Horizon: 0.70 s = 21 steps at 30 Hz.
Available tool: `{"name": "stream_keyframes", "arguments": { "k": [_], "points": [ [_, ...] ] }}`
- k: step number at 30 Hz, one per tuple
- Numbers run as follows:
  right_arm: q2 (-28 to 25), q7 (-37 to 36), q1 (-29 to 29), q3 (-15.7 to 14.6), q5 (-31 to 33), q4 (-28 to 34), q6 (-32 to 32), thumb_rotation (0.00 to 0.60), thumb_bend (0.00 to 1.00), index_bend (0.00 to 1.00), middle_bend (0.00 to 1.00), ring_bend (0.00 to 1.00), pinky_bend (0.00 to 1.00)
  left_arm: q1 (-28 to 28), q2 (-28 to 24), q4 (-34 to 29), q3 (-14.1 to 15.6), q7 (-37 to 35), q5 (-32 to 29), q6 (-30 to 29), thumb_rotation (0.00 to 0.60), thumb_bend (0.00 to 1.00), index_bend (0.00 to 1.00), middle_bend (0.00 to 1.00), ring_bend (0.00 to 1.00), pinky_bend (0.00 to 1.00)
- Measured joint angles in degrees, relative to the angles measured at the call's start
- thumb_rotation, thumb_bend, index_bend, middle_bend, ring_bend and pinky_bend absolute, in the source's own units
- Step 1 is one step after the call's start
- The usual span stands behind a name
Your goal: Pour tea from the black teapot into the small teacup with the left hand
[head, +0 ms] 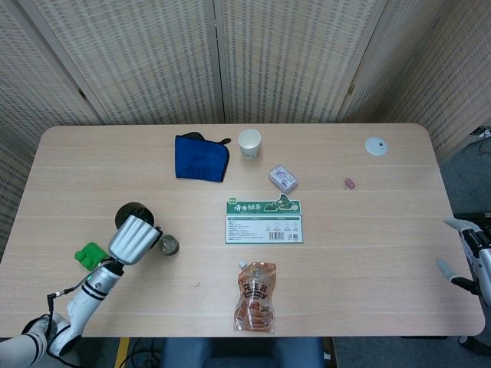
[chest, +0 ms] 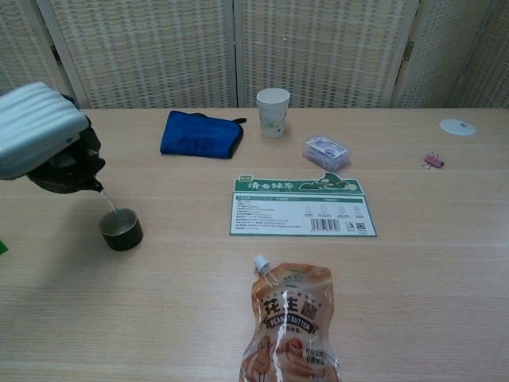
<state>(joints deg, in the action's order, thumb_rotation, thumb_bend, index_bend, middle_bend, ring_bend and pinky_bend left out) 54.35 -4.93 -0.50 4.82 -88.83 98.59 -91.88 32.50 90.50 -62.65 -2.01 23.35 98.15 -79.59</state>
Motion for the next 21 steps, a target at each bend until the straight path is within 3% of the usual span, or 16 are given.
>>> {"name": "stream_keyframes", "arguments": {
  "k": [21],
  "points": [
    [0.0, -0.3, 0.2, 0.0, 0.0, -0.3, -0.2, 0.6, 0.2, 0.26, 0.29, 0.22, 0.19, 0.1, 0.5, 1.0, 0.3, 0.5, 0.6, -0.3, 0.599, 0.47, 0.96, 1.0, 0.93, 0.53]
  ]
}}
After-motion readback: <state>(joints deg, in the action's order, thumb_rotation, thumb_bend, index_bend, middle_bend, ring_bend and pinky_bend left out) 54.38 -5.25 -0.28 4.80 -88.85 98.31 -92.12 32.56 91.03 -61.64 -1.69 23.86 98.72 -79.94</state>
